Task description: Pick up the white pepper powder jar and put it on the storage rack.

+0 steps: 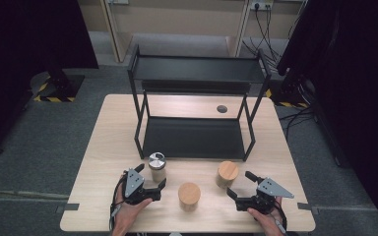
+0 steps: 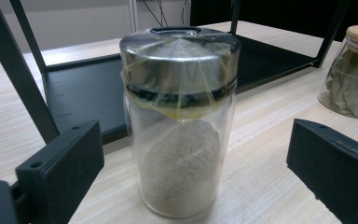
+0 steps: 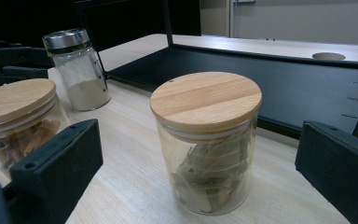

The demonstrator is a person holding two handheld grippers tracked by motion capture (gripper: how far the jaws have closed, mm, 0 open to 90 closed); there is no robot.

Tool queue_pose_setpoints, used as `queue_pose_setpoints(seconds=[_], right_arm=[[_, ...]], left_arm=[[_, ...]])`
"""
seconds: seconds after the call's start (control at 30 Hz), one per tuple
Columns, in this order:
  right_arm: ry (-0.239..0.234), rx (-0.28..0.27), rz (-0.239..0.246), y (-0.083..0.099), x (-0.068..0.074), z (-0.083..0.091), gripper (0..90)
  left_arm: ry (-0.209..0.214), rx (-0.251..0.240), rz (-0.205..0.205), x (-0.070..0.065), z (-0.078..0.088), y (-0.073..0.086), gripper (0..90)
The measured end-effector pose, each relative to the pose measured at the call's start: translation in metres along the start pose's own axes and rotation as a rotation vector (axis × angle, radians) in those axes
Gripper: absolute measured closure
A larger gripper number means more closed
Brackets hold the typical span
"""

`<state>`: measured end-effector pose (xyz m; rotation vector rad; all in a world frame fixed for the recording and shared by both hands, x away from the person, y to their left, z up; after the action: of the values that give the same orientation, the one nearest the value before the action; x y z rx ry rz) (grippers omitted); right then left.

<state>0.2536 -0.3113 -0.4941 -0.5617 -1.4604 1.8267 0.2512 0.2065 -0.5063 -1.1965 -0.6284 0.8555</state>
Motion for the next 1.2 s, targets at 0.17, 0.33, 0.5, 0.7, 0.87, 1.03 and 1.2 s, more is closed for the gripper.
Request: queue_pose_setpoints(seconds=[0.17,0.33,0.5,0.7,0.87,1.03,1.2], right_arm=[[0.002,-0.002,-0.002,0.0,0.0,0.0,0.9],[0.0,0.0,-0.005,0.0,0.0,0.0,0.9],[-0.001,-0.003,-0.006,0.001,-0.001,0.0,0.9],[-0.005,-0.001,-0.008,0.001,0.0,0.0,0.9],[-0.008,-0.003,-0.014,0.001,-0.001,0.0,0.9],[-0.009,0.0,-0.018,0.001,-0.001,-0.001,0.9],[-0.011,0.001,-0.019,0.002,0.0,-0.002,0.9]], left_arm=[[-0.005,-0.005,0.013,0.001,-0.001,-0.002,3.5],[0.005,-0.008,0.048,0.004,-0.004,-0.005,4.4],[-0.003,0.003,0.032,0.004,-0.009,-0.008,5.2],[-0.003,0.022,0.023,0.006,-0.017,-0.01,7.7],[-0.006,0.045,0.009,0.008,-0.023,-0.013,15.5],[-0.002,0.059,-0.01,0.009,-0.025,-0.014,30.3],[-0.013,0.065,-0.028,0.005,-0.025,-0.017,30.6]])
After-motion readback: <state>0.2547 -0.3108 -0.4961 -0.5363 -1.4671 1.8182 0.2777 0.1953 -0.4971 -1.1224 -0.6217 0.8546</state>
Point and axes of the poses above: each handheld gripper's, and its own axes: z roughly backward along the jaws, y roughly out of its underside, x roughly to its left, the point moved 5 cm from there along -z, roughly forward along the jaws, and after that the axes turned 2 degrees about y, right-handed, at the moved point
